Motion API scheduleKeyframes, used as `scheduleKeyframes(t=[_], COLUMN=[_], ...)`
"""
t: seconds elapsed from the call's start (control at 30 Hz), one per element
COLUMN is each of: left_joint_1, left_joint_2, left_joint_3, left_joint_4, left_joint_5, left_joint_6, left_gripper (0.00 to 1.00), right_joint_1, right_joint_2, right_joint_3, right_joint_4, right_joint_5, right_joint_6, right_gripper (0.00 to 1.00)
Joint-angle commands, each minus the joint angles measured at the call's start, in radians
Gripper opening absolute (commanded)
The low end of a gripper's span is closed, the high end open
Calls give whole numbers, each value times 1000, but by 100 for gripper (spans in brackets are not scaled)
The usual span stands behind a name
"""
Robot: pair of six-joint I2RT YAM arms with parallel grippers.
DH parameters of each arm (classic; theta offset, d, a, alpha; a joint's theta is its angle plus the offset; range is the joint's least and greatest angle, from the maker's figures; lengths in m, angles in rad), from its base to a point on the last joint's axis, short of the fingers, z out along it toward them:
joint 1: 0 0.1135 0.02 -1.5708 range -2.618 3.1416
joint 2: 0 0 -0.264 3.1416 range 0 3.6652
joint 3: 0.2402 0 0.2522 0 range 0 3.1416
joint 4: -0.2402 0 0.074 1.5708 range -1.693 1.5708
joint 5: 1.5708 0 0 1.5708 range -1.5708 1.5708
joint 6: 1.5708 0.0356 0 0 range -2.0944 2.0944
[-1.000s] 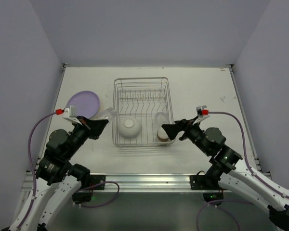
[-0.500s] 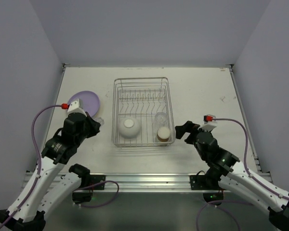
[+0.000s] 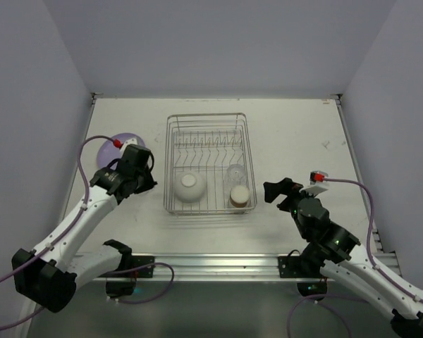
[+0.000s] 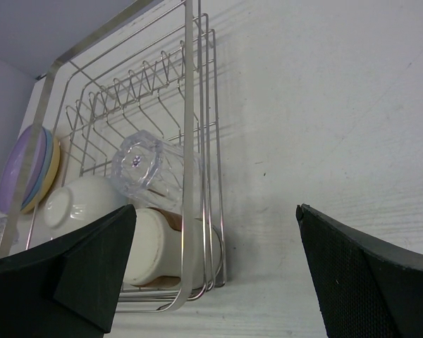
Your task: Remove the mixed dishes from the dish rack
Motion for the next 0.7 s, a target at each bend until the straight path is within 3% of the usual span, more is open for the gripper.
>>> scheduleKeyframes(t=[0.0, 0.23, 0.67], left_joint_1=[29, 144, 220], left_joint_2=[53, 74, 160], left_joint_3=[38, -63, -83], left_joint_4=[-39, 55, 29], left_joint_5=[-27, 28, -140], left_joint_6=[-20, -8, -131], left_gripper=[0, 1, 0], right_joint_1=[1, 1, 1], right_joint_2=[-7, -2, -40], right_joint_3=[13, 9, 1], right_joint_4=[1, 9, -5], right_joint_5=[40, 9, 9], right_joint_6=[0, 3, 5], right_gripper=[99, 99, 99])
